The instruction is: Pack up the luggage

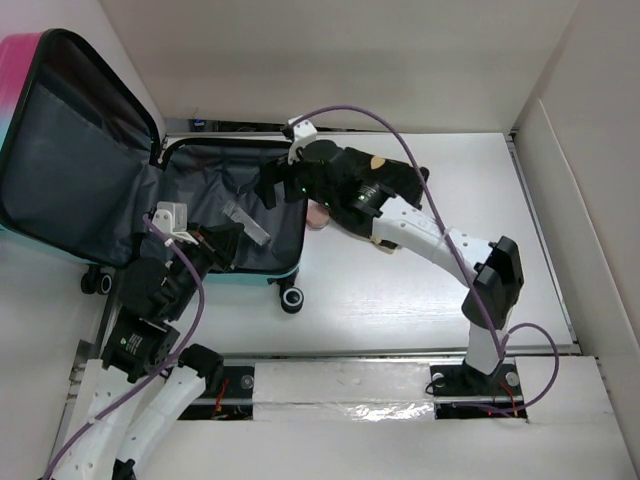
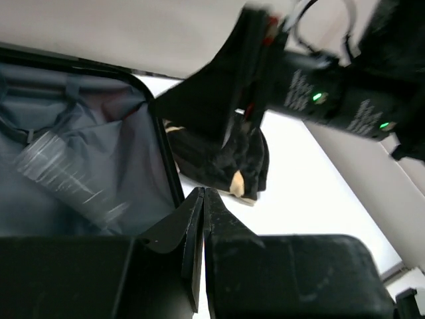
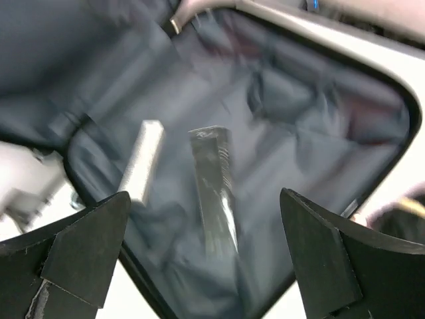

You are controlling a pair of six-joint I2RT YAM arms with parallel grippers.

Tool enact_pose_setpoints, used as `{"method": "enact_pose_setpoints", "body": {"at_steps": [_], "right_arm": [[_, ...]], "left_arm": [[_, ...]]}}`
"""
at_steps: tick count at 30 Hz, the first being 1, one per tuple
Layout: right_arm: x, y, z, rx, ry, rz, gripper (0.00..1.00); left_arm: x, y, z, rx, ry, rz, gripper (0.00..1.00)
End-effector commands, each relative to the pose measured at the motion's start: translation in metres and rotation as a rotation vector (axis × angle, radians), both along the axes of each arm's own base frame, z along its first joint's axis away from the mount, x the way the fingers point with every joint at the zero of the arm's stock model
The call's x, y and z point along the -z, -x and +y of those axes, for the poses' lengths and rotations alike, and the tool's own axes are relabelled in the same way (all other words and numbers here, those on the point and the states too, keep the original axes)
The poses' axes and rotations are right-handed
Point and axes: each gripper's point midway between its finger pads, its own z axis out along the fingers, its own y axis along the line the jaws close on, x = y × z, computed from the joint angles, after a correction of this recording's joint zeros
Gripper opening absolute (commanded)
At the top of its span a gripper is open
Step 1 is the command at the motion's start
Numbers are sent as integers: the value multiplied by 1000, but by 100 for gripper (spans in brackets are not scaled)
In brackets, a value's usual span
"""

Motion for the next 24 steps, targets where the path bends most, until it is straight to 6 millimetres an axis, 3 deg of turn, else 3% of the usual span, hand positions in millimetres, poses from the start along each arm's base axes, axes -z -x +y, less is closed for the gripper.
{"method": "enact_pose_setpoints", "body": {"at_steps": [1, 2, 4, 5, 6, 7, 8, 9, 10, 12, 13, 14, 16, 17, 18, 19, 20, 21, 22, 23, 24], "right_arm": [[-5, -11, -34, 57, 17, -25, 100], [-1, -5, -56, 82, -1, -41, 100], [7, -15, -102, 171, -20, -41, 93], [7, -16, -120, 199, -36, -55, 60], [17, -6, -149, 234, -39, -55, 39], [21, -13, -180, 304, -38, -58, 23], [25, -13, -202, 360, -35, -67, 1], [12, -4, -225, 398, -60, -102, 0], [38, -4, -251, 454, -20, -77, 0], [44, 1, -280, 508, -16, -89, 0], [50, 11, -296, 528, -19, -94, 4], [52, 11, -313, 554, -22, -96, 12], [48, 20, -330, 569, -35, -120, 23], [60, 22, -345, 597, -18, -104, 37], [62, 24, -352, 606, -16, -104, 45], [63, 27, -355, 595, -15, -102, 54], [66, 31, -358, 586, -15, -102, 71], [68, 31, -363, 588, -17, -101, 77], [68, 33, -362, 570, -23, -101, 81], [67, 36, -353, 518, -38, -106, 88], [65, 37, -350, 499, -44, -111, 92]], "left_arm": [[-7, -5, -17, 78, 13, -23, 0], [-1, -10, -26, 109, 2, 3, 0], [1, -10, -46, 216, 3, 22, 0], [8, -16, -56, 253, -3, 58, 0], [9, -17, -63, 286, 12, 73, 0], [4, -16, -72, 335, 28, 62, 0], [11, -24, -78, 345, 34, 97, 0], [13, -25, -86, 363, 57, 125, 0], [7, -29, -93, 366, 73, 111, 0], [21, -44, -111, 351, 83, 179, 0], [16, -49, -121, 347, 98, 169, 0], [39, -63, -136, 331, 78, 238, 0], [48, -79, -157, 252, 61, 268, 0], [80, -92, -171, 225, 37, 354, 0], [90, -102, -176, 180, 38, 382, 0], [91, -113, -181, 153, 60, 384, 11], [117, -124, -188, 129, 51, 438, 24], [126, -130, -193, 104, 84, 471, 51], [124, -139, -197, 62, 95, 461, 64], [147, -147, -201, 19, 69, 498, 73], [153, -152, -204, -21, 74, 518, 80]]}}
